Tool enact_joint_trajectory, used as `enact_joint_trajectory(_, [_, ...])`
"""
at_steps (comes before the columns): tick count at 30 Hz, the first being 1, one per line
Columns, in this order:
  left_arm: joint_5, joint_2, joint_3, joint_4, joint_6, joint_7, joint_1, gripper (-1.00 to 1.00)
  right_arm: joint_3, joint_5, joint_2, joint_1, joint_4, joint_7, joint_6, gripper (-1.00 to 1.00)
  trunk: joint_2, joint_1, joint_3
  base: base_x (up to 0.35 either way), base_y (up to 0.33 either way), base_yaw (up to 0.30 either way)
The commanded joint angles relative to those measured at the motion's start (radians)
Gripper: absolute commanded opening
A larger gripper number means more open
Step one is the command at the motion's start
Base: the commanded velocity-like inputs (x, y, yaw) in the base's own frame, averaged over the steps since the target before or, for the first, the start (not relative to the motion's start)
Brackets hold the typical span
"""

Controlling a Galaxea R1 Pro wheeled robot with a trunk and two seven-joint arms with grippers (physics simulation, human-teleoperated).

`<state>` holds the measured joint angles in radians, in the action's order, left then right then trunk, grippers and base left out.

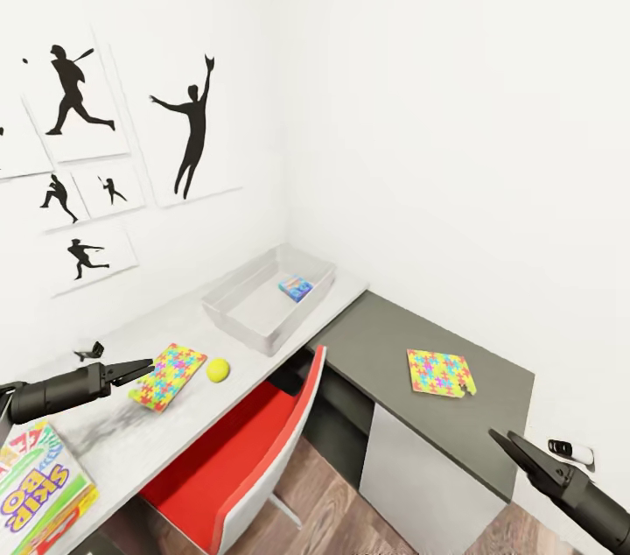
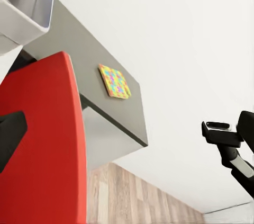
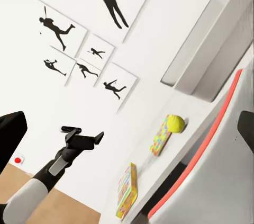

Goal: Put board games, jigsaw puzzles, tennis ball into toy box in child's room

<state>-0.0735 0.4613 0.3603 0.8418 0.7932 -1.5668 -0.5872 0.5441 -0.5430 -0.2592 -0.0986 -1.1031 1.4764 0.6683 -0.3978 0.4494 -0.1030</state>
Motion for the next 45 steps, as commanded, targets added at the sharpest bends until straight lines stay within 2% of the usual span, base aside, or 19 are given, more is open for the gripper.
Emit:
enact_joint_trajectory(1, [0.000, 0.000, 0.000, 0.000, 0.011, -0.004, 0.000, 1.00, 0.000, -0.002, 0.000, -0.001, 0.000, 0.002, 0.011, 1.00, -0.002, 0.001, -0.002, -0.042, 0.000, -0.276])
enact_joint_trajectory(19, [0.000, -0.002, -0.001, 0.002, 0.011, -0.004, 0.000, 1.00, 0.002, -0.003, -0.001, -0.001, 0.000, 0.003, 0.014, 1.00, -0.002, 0.001, 0.007, -0.157, 0.000, -0.276])
enact_joint_trajectory(45, [0.000, -0.001, -0.001, 0.003, 0.011, -0.004, 0.000, 1.00, 0.002, -0.003, -0.002, -0.001, 0.006, 0.002, 0.017, 1.00, -0.002, 0.001, 0.020, -0.051, 0.000, -0.275])
